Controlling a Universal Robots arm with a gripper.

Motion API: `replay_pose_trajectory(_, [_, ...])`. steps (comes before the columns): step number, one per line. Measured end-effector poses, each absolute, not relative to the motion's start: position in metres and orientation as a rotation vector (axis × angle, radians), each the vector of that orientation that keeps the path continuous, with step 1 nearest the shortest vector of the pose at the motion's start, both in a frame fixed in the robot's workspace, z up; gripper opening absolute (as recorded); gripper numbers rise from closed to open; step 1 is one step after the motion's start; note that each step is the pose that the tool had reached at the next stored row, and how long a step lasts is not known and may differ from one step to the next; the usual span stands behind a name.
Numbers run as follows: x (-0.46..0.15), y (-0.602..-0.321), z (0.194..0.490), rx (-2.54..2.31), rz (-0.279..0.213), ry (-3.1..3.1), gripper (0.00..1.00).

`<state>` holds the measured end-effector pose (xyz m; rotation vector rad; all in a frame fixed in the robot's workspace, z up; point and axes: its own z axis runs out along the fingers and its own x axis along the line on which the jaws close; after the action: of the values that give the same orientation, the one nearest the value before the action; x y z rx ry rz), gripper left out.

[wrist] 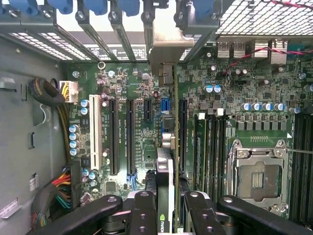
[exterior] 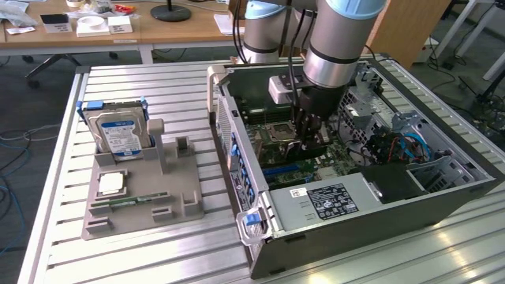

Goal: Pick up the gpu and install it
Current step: 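Insert the gpu into the slot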

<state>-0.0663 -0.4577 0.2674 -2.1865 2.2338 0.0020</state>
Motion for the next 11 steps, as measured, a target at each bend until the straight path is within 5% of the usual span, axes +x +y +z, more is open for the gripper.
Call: replay_pose_trajectory(11, [-0.0702, -0.4582, 0.2659, -2.187, 0.002, 2.234, 0.27])
